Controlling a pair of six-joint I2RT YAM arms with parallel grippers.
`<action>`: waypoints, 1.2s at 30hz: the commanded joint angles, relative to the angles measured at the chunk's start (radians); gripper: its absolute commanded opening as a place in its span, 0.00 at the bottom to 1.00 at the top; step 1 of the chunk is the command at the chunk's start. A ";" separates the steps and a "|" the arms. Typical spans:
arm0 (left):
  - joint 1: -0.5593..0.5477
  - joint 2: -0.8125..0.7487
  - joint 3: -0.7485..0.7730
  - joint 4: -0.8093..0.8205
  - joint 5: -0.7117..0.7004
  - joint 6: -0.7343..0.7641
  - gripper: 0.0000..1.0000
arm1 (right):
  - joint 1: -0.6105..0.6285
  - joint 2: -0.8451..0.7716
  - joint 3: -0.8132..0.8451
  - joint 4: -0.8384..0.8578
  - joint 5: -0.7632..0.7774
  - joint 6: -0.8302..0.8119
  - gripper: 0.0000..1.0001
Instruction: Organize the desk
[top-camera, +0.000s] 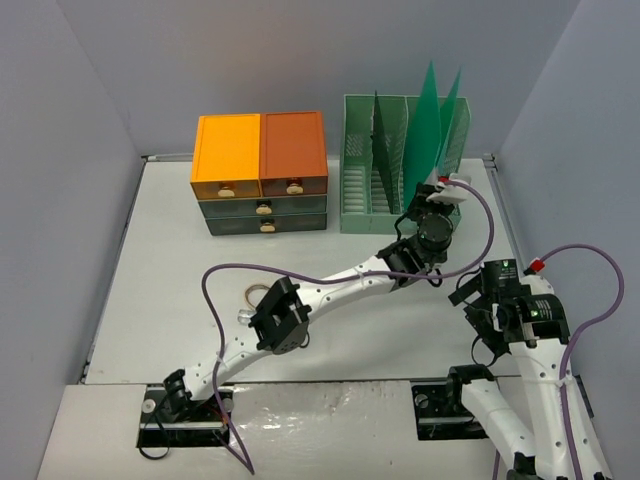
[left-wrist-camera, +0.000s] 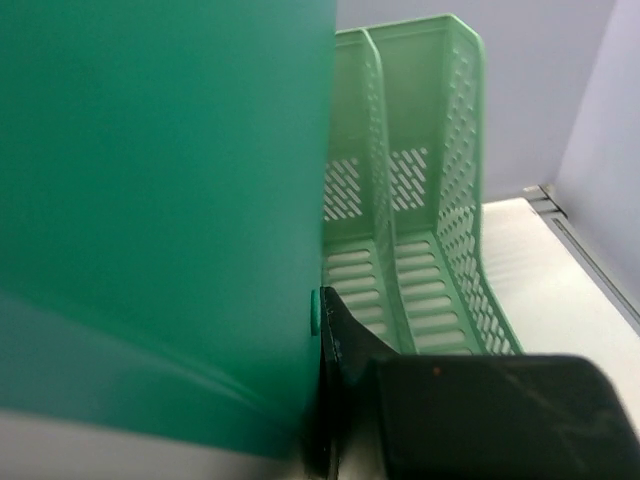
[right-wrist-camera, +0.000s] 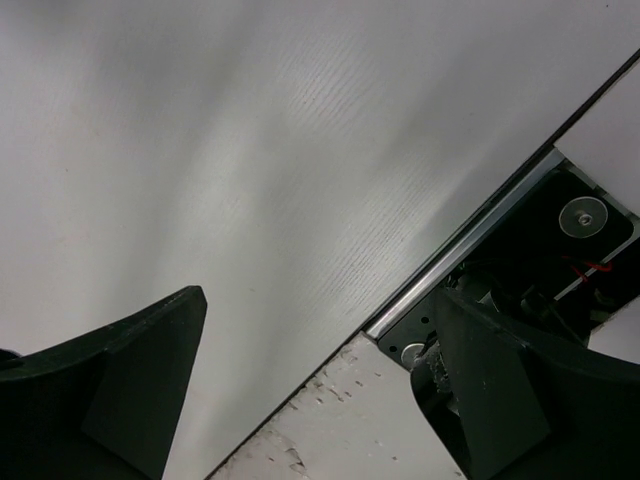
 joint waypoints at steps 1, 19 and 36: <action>0.053 -0.029 0.114 0.164 0.050 0.018 0.00 | -0.003 0.050 0.039 -0.004 -0.002 -0.075 0.94; 0.119 0.140 0.249 0.148 0.214 -0.113 0.00 | -0.003 0.085 0.019 0.058 -0.051 -0.112 0.95; 0.124 0.147 0.102 0.165 0.211 -0.168 0.00 | -0.003 0.082 -0.010 0.086 -0.063 -0.118 0.95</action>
